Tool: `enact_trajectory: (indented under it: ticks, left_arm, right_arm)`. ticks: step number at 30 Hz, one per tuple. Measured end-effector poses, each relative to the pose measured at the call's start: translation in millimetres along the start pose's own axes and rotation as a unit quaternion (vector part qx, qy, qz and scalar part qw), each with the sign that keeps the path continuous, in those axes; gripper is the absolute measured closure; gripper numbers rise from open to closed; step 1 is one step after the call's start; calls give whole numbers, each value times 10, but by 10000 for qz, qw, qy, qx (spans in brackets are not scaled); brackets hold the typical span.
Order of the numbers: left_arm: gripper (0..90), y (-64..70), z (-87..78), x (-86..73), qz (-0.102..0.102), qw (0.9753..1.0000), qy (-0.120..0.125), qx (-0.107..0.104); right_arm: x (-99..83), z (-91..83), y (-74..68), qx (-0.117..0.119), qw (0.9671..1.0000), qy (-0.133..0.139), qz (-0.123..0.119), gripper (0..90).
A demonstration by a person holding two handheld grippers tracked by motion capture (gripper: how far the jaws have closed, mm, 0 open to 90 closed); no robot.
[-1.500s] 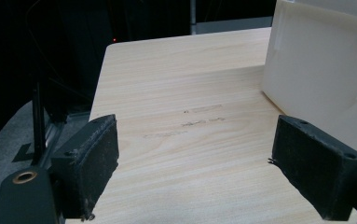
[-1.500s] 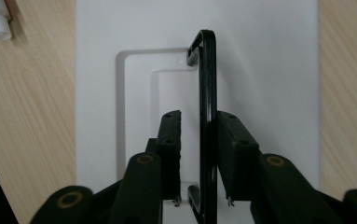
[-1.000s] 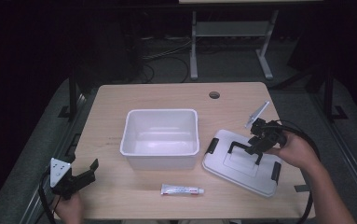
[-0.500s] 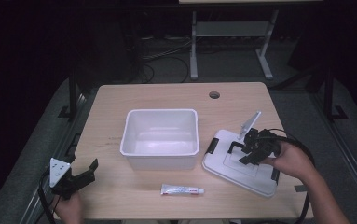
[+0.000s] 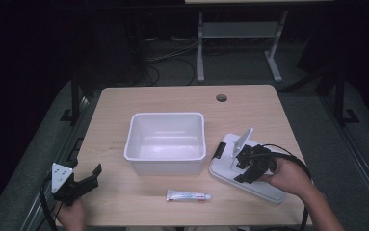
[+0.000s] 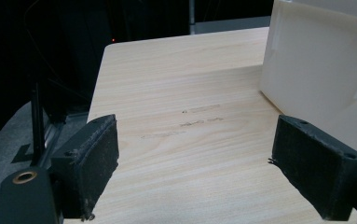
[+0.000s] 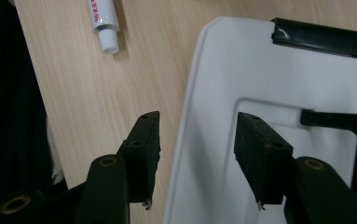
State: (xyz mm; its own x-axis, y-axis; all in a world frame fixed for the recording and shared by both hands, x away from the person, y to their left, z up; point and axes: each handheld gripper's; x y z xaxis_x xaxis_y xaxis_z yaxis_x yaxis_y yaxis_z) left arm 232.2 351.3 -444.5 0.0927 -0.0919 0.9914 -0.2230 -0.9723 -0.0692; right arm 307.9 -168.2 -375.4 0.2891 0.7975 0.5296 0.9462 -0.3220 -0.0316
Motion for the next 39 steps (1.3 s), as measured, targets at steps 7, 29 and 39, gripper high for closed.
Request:
enact_trajectory:
  ticks: [7, 29, 39]
  left_arm:
    - [138, -21, -12, -3, -24, 10000, 18, 25]
    - [138, -15, -8, -1, -11, 10000, 25, 17]
    - [138, -14, -11, -1, -8, 10000, 44, 19]
  right_arm:
    - [44, 121, -91, 136, 9999, -10, -79, 485]
    - [306, 480, -394, 467, 9971, -71, -600, 472]
    - [415, 602, -470, 614, 9952, -116, -754, 472]
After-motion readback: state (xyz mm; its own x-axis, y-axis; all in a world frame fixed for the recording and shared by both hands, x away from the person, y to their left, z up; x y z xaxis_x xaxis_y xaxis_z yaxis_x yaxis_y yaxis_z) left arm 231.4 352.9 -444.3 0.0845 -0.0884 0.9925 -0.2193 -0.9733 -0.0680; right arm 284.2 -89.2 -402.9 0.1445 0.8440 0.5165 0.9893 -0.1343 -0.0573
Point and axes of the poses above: each handheld gripper's, and its own axes: z roughly forward along the jaws, x roughly out of its top, y roughly to its right, and after that the axes turned 13 degrees about y, right-handed
